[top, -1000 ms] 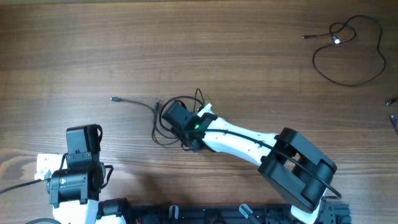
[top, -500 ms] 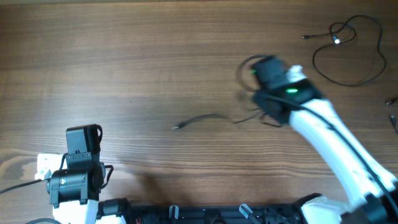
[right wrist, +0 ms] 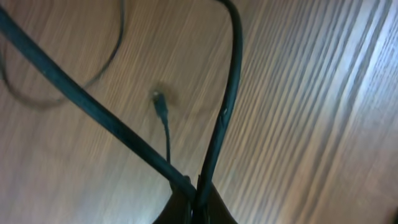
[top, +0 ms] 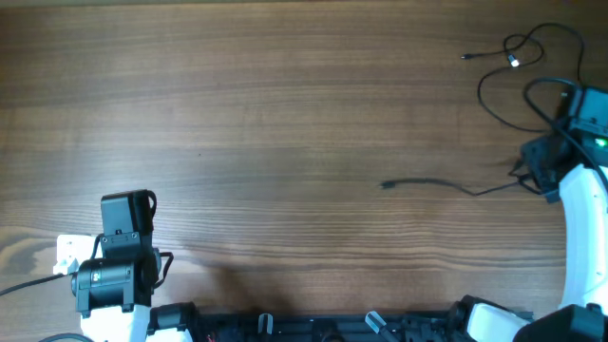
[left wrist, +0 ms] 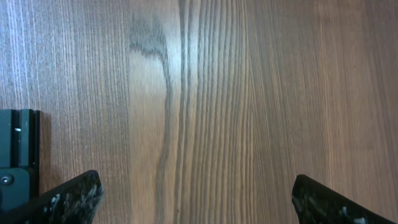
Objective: Untangle cables
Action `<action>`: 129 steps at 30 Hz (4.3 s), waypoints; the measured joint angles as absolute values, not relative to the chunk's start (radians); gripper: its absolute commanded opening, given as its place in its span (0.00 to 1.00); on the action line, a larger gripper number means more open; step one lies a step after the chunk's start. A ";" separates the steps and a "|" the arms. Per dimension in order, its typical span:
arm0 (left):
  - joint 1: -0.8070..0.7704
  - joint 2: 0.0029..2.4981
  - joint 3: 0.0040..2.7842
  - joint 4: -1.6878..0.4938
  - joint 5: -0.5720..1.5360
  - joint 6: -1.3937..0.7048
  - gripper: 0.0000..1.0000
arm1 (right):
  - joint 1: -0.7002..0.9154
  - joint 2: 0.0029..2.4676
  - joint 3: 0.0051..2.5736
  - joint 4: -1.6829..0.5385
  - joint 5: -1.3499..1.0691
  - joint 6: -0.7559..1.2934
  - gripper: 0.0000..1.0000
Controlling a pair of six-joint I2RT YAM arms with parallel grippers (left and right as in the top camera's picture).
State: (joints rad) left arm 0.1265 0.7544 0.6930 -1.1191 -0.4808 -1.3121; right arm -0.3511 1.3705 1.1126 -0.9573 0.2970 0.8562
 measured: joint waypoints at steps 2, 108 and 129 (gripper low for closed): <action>0.126 0.754 0.693 -1.119 -0.481 -1.312 1.00 | -0.379 1.375 1.075 -0.933 0.293 0.853 0.04; 0.126 0.755 0.693 -1.119 -0.481 -1.312 1.00 | 0.065 0.416 0.808 -0.840 -0.356 0.737 1.00; 0.126 0.755 0.693 -1.119 -0.481 -1.312 1.00 | 0.065 0.150 0.515 -0.664 -0.260 0.334 1.00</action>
